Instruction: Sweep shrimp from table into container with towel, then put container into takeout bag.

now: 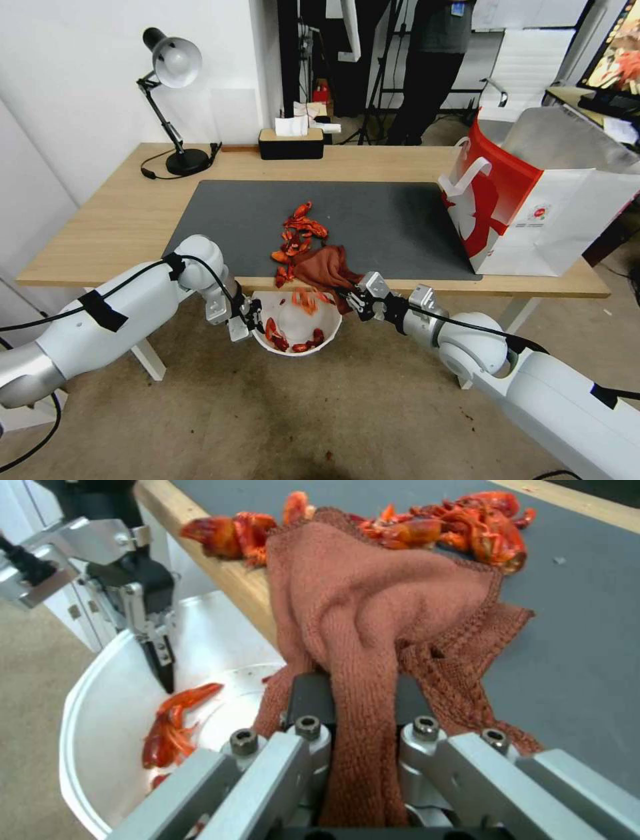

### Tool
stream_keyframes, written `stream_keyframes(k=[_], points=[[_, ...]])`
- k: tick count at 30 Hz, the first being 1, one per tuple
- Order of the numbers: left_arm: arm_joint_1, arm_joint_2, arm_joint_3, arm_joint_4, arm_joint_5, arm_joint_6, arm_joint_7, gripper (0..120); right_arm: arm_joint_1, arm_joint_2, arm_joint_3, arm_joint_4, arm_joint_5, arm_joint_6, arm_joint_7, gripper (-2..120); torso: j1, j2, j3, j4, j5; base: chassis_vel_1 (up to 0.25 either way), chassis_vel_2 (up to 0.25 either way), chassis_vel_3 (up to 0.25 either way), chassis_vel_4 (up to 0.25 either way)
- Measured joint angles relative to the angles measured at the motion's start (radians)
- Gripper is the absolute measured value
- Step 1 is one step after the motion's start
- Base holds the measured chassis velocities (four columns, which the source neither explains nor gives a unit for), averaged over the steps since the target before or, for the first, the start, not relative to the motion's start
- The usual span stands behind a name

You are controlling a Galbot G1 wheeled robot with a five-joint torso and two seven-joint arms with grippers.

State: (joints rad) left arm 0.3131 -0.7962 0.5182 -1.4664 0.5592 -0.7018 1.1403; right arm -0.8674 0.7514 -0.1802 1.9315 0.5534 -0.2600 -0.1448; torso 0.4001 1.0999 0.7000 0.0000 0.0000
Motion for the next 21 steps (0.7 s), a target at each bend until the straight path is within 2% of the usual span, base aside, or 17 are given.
stream_keyframes(k=[21], points=[[-0.004,0.001,0.001,-0.006,-0.009,0.001,0.013,0,-0.073,-0.007,0.008,0.084,-0.032,0.001,-0.017,5,0.000,0.000,0.000,-0.0001,0.0000,0.000,0.000,0.000,0.000]])
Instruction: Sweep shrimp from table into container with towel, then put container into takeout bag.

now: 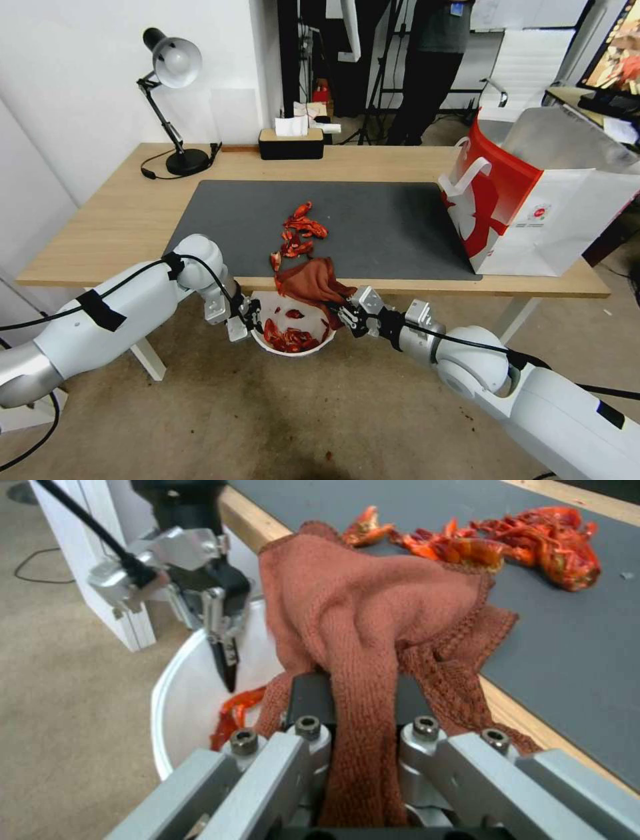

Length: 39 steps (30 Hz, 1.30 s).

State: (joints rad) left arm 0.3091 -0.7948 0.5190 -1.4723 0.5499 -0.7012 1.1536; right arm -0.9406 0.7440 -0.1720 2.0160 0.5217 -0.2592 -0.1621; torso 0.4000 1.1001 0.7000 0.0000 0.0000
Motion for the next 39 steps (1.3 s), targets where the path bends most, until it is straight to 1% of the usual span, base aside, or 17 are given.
stream_keyframes(k=[13,21,24,27,28,30,33,34,35,36,37,38,39], points=[[0.003,0.000,-0.002,0.007,-0.002,-0.002,0.001,0,-0.033,-0.007,0.034,0.033,-0.001,0.004,-0.016,5,0.000,0.000,0.000,-0.0001,0.0000,0.000,0.000,0.000,0.000],[0.002,0.007,-0.004,0.006,-0.003,-0.003,0.001,0,-0.045,-0.018,0.080,0.062,0.033,0.018,-0.027,5,0.000,0.000,0.000,0.0000,0.0000,0.000,0.000,0.000,0.000],[0.002,0.008,-0.005,0.006,-0.003,-0.004,0.001,0,-0.041,-0.016,0.098,0.068,0.060,0.021,-0.027,5,0.000,0.000,0.000,0.0000,0.0000,0.000,0.000,0.000,0.000],[0.004,0.011,-0.007,0.006,-0.003,-0.004,0.001,0,-0.032,-0.014,0.118,0.080,0.154,0.021,-0.019,5,0.000,0.000,0.000,0.0000,-0.0001,0.000,0.000,0.000,0.000],[0.004,0.011,-0.007,0.006,-0.003,-0.004,0.001,0,-0.032,-0.014,0.118,0.080,0.154,0.021,-0.019,5,0.000,0.000,0.000,0.0000,-0.0001,0.000,0.000,0.000,0.000],[0.007,0.013,-0.010,0.006,-0.003,-0.004,0.001,0,-0.011,-0.009,0.127,0.079,0.206,0.027,-0.010,5,0.000,0.000,0.000,0.0000,0.0000,0.000,0.000,0.000,0.000],[0.008,0.014,-0.014,0.006,-0.003,-0.005,0.001,0,0.012,-0.002,0.129,0.069,0.238,0.038,0.000,5,0.000,0.000,0.000,-0.0001,-0.0001,0.000,0.000,0.000,0.000],[0.010,0.013,-0.018,0.008,-0.002,-0.006,0.001,0,0.039,0.005,0.125,0.057,0.261,0.047,0.015,5,0.000,0.000,0.000,-0.0002,0.0000,0.000,0.000,0.000,0.000],[0.013,0.013,-0.021,0.011,-0.002,-0.009,0.001,0,0.096,0.020,0.105,0.023,0.290,0.060,0.050,5,0.000,0.000,0.000,-0.0003,0.0000,0.000,0.000,0.000,0.000],[0.013,0.013,-0.021,0.011,-0.002,-0.009,0.001,0,0.096,0.020,0.105,0.023,0.290,0.060,0.050,5,0.000,0.000,0.000,-0.0003,0.0000,0.000,0.000,0.000,0.000],[0.015,0.013,-0.022,0.012,-0.002,-0.011,0.001,0,0.151,0.036,0.083,-0.020,0.303,0.070,0.082,5,0.000,0.000,0.000,0.0000,-0.0002,0.000,0.000,0.000,0.000],[0.015,0.014,-0.023,0.012,-0.001,-0.012,0.001,0,0.235,0.063,0.052,-0.096,0.308,0.081,0.114,5,0.000,0.000,0.000,-0.0001,0.0001,0.000,0.000,0.000,0.000],[0.015,0.014,-0.023,0.012,-0.001,-0.012,0.001,0,0.235,0.063,0.052,-0.096,0.308,0.081,0.114,5,0.000,0.000,0.000,-0.0001,0.0001,0.000,0.000,0.000,0.000]])
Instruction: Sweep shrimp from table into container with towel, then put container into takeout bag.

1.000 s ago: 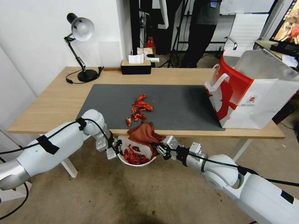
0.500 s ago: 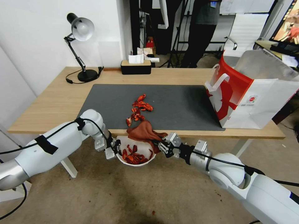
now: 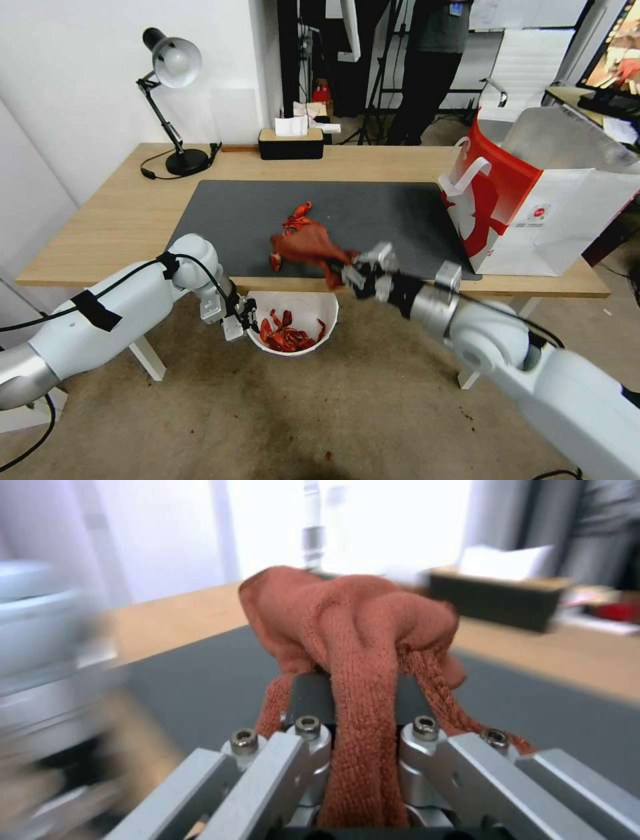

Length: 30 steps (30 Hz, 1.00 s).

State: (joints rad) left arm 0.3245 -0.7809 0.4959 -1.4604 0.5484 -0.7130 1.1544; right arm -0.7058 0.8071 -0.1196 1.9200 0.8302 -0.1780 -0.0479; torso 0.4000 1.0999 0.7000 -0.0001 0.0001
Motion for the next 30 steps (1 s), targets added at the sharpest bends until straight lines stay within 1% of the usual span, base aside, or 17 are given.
stream_keyframes(k=[1,2,4,5,6,7,8,9,10,11,12,15,16,18,21,24,30], points=[[0.000,0.001,-0.001,0.000,0.000,-0.001,0.000,0,0.082,0.034,-0.029,-0.075,0.000,0.009,0.015,5,0.000,0.000,0.000,0.0002,-0.0001,0.000,0.000,0.000,0.000],[0.000,0.001,-0.001,0.000,0.000,-0.001,0.000,0,0.082,0.034,-0.029,-0.075,0.000,0.009,0.015,5,0.000,0.000,0.000,0.0002,-0.0001,0.000,0.000,0.000,0.000],[-0.003,0.002,-0.005,0.009,0.000,-0.008,0.000,0,0.218,0.118,-0.088,-0.241,-0.019,0.022,0.015,5,0.000,0.000,0.000,0.0002,-0.0004,0.000,0.000,0.000,0.000],[-0.004,0.002,-0.006,0.011,-0.001,-0.011,0.000,0,0.245,0.144,-0.101,-0.287,-0.027,0.025,0.009,5,0.000,0.000,0.000,0.0002,-0.0001,0.000,0.000,0.000,0.000],[-0.004,0.002,-0.006,0.011,-0.001,-0.011,0.000,0,0.245,0.144,-0.101,-0.287,-0.027,0.025,0.009,5,0.000,0.000,0.000,0.0002,-0.0001,0.000,0.000,0.000,0.000],[-0.004,0.002,-0.011,0.015,0.000,-0.017,0.000,0,0.295,0.197,-0.126,-0.385,-0.053,0.030,-0.005,5,0.000,0.000,0.000,0.0001,-0.0002,0.000,0.000,0.000,0.000],[-0.003,0.002,-0.016,0.016,0.001,-0.024,0.000,0,0.329,0.234,-0.139,-0.454,-0.088,0.034,-0.018,5,0.000,0.000,0.000,0.0003,-0.0001,0.000,0.000,0.000,0.000],[0.002,0.003,-0.025,0.018,0.011,-0.036,0.000,0,0.370,0.281,-0.149,-0.544,-0.168,0.049,-0.039,5,0.000,0.000,0.000,0.0006,-0.0003,0.000,0.000,0.000,0.000],[0.002,0.003,-0.025,0.018,0.011,-0.036,0.000,0,0.370,0.281,-0.149,-0.544,-0.168,0.049,-0.039,5,0.000,0.000,0.000,0.0006,-0.0003,0.000,0.000,0.000,0.000],[0.007,0.004,-0.032,0.018,0.015,-0.044,0.000,0,0.402,0.313,-0.159,-0.619,-0.238,0.070,-0.063,5,0.000,0.000,0.000,0.0006,-0.0004,0.000,0.000,0.000,0.000],[0.007,0.004,-0.032,0.018,0.015,-0.044,0.000,0,0.402,0.313,-0.159,-0.619,-0.238,0.070,-0.063,5,0.000,0.000,0.000,0.0006,-0.0004,0.000,0.000,0.000,0.000],[0.019,0.015,-0.047,0.015,0.018,-0.049,0.000,0,0.453,0.358,-0.187,-0.746,-0.311,0.090,-0.109,5,0.000,0.000,0.000,0.0002,-0.0003,0.000,0.000,0.000,0.000],[0.019,0.015,-0.047,0.015,0.018,-0.049,0.000,0,0.453,0.358,-0.187,-0.746,-0.311,0.090,-0.109,5,0.000,0.000,0.000,0.0002,-0.0003,0.000,0.000,0.000,0.000],[0.026,0.020,-0.054,0.013,0.018,-0.050,-0.001,0,0.467,0.379,-0.189,-0.829,-0.338,0.094,-0.146,5,0.000,0.000,0.000,0.0000,-0.0003,0.000,0.000,0.000,0.000],[0.028,0.020,-0.057,0.012,0.018,-0.050,-0.001,0,0.467,0.386,-0.187,-0.858,-0.340,0.095,-0.163,5,0.000,0.000,0.000,0.0000,-0.0001,0.000,0.000,0.000,0.000],[0.031,0.022,-0.059,0.008,0.019,-0.051,-0.001,0,0.455,0.395,-0.179,-0.909,-0.339,0.109,-0.212,5,0.000,0.000,0.000,-0.0002,-0.0002,0.000,0.000,0.000,0.000],[0.029,0.027,-0.062,0.007,0.018,-0.053,-0.002,0,0.427,0.396,-0.179,-0.926,-0.335,0.116,-0.266,5,0.000,0.000,0.000,0.0001,0.0000,0.000,0.000,0.000,0.000]])
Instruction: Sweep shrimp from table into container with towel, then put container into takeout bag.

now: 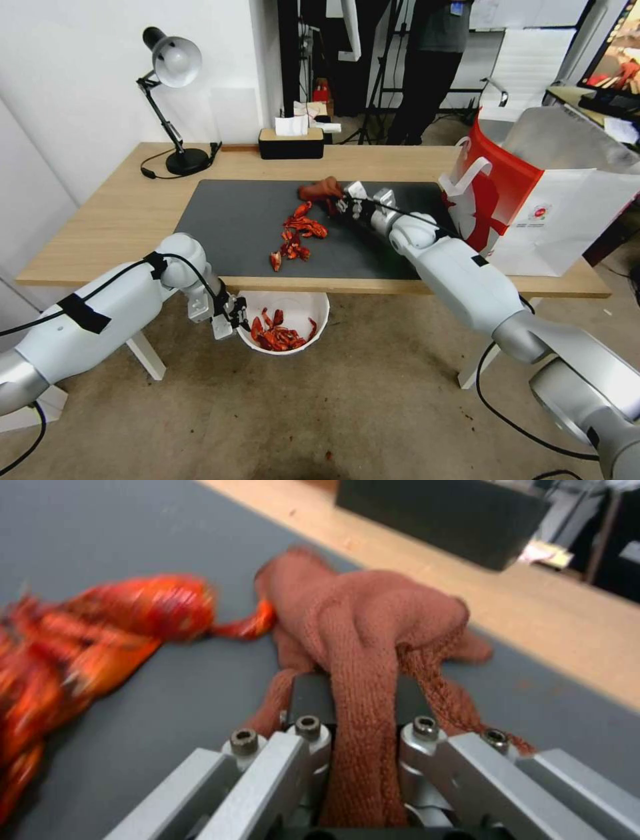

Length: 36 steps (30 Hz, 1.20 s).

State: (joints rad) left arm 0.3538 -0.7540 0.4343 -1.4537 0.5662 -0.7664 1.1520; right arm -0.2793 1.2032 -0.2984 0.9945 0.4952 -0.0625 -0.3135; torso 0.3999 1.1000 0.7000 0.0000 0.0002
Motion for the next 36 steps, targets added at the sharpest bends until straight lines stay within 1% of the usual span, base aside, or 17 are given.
stream_keyframes(k=[7,12,21,28,30,36], points=[[0.001,-0.004,0.000,0.004,0.000,-0.001,-0.001,0,-0.016,-0.001,0.003,-0.011,0.004,0.016,-0.053,5,0.000,0.000,0.000,-0.0002,-0.0003,0.000,0.000,0.000,0.000],[-0.002,-0.004,0.002,0.007,-0.002,-0.002,-0.001,0,-0.038,-0.024,-0.002,0.024,0.008,0.029,-0.099,5,0.000,0.000,0.000,-0.0001,-0.0002,0.000,0.000,0.000,0.000],[-0.001,0.014,-0.001,0.005,-0.006,-0.005,-0.003,0,-0.065,-0.069,-0.022,0.087,0.039,0.047,-0.128,5,0.000,0.000,0.000,0.0001,-0.0001,0.000,0.000,0.000,0.000],[0.001,0.017,-0.005,0.005,-0.006,-0.005,-0.003,0,-0.078,-0.093,-0.033,0.123,0.043,0.049,-0.141,5,0.000,0.000,0.000,0.0000,-0.0001,0.000,0.000,0.000,0.000],[0.002,0.019,-0.007,0.006,-0.006,-0.005,-0.004,0,-0.088,-0.104,-0.038,0.147,0.044,0.050,-0.144,5,0.000,0.000,0.000,-0.0003,-0.0002,0.000,0.000,0.000,0.000],[0.006,0.025,-0.014,0.007,-0.006,-0.007,-0.004,0,-0.108,-0.120,-0.056,0.199,0.050,0.050,-0.145,5,0.000,0.000,0.000,-0.0003,-0.0002,0.000,0.000,0.000,0.000]])
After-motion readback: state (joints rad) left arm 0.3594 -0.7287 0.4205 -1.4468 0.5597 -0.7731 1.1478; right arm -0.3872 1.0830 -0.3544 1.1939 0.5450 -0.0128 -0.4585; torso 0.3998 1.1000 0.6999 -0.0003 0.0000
